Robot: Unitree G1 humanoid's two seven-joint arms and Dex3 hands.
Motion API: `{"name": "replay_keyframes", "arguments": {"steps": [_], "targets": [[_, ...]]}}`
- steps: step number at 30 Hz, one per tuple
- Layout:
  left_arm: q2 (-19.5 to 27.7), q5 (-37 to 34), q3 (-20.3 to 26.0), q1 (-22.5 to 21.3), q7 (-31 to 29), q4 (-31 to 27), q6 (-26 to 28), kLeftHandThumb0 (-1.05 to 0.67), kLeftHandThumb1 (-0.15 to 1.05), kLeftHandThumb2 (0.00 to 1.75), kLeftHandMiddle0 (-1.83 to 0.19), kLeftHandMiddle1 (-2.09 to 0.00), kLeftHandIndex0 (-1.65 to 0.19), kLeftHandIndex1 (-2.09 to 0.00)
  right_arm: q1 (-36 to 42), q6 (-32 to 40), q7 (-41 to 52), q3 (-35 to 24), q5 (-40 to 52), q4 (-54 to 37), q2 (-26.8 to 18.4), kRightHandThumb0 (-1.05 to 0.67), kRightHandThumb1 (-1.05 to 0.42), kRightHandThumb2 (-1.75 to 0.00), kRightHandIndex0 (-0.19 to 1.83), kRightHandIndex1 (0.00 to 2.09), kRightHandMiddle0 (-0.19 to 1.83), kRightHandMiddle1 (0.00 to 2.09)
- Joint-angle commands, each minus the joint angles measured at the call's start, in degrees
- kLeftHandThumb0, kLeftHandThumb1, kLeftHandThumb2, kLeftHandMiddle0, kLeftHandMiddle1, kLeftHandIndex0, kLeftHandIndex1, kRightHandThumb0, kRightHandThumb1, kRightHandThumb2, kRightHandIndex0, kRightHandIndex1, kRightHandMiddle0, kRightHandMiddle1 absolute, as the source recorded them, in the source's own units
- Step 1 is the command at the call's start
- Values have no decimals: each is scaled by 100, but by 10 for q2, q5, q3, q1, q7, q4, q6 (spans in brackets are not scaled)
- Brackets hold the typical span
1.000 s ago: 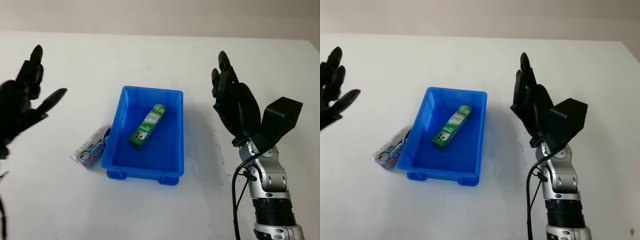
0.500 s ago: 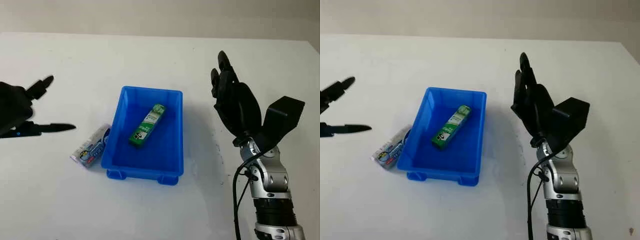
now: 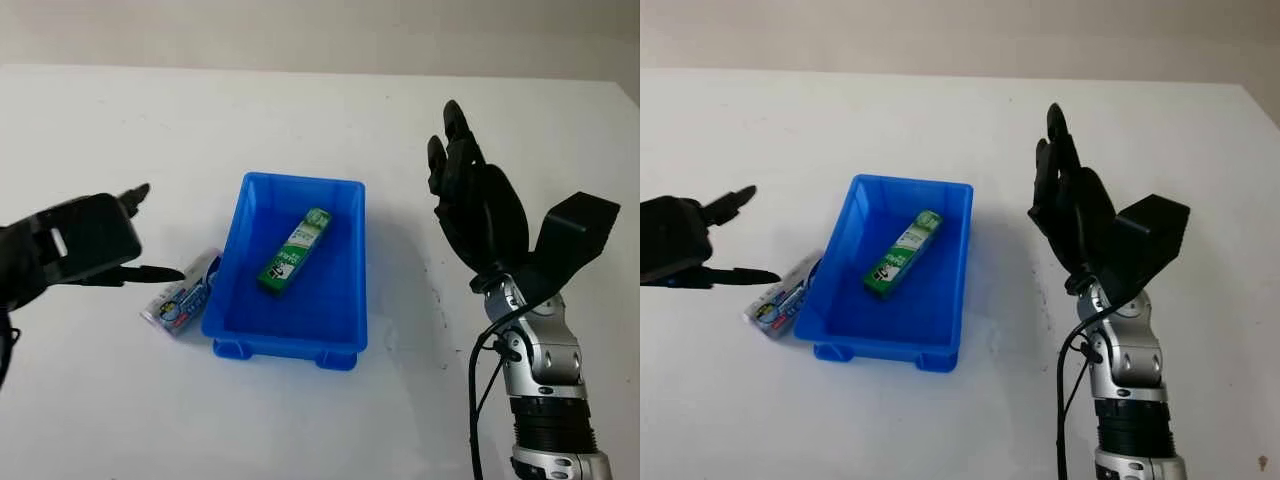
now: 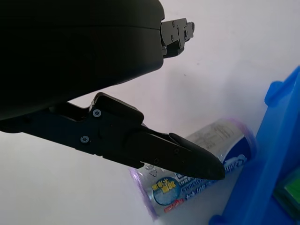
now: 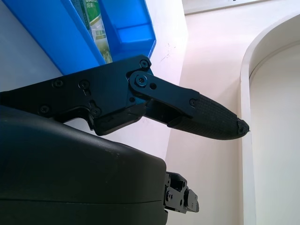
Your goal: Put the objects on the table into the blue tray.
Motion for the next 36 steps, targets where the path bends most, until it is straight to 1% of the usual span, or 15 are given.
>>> {"name": "replay_keyframes", "arguments": {"steps": [1, 6, 9, 11, 15, 19, 23, 26, 31, 36], "targets": [[-4, 4, -7, -12, -8, 2, -1, -88, 105, 7, 19, 0, 19, 0, 2, -4, 3, -8, 4, -8, -8, -82, -105, -79, -19, 0, -19, 0], [2, 6, -14, -22, -28, 5, -6, -90, 104, 6, 19, 0, 19, 0, 1, -3, 1, -11, 2, -8, -7, -82, -105, -79, -19, 0, -19, 0], [14, 20, -29, -30, -45, 5, -7, -96, 105, 7, 19, 0, 19, 0, 1, 0, -2, -9, -2, -11, -7, -83, -105, -80, -19, 0, -19, 0], [19, 36, -42, -36, -53, 2, -3, -95, 103, 6, 19, 0, 19, 0, 0, -3, -2, -9, -2, -11, -7, -82, -105, -81, -19, 0, -19, 0], [24, 82, -71, -39, -59, 1, -17, -96, 103, 6, 18, -2, 19, -1, -1, -7, -1, -9, -2, -9, -8, -82, -105, -82, -19, 0, -19, 0], [15, 118, -91, -45, -66, 3, -16, -98, 104, 6, 18, -4, 17, -3, -1, -8, -2, -11, -2, -10, -7, -82, -105, -82, -19, 0, -19, 0], [9, 144, -104, -48, -75, 8, -33, -95, 105, 7, 19, -4, 19, -3, 1, -5, -3, -14, 3, -13, -5, -82, -105, -82, -19, 0, -19, 0], [3, 180, -123, -46, -71, 13, -48, -95, 105, 9, 18, -5, 19, -3, 3, -5, -6, -15, 4, -15, -4, -82, -105, -81, -19, 0, -19, 0], [-20, 219, -136, -46, -79, 19, -59, -97, 105, 11, 17, -6, 19, -4, 5, 0, -10, -15, 5, -21, -4, -81, -105, -81, -19, 0, -19, 0], [-40, 235, -135, -49, -97, 20, -70, -99, 105, 14, 14, -6, 18, -4, 8, 1, -13, -15, 7, -24, -3, -81, -105, -80, -19, 0, -19, 0]]}}
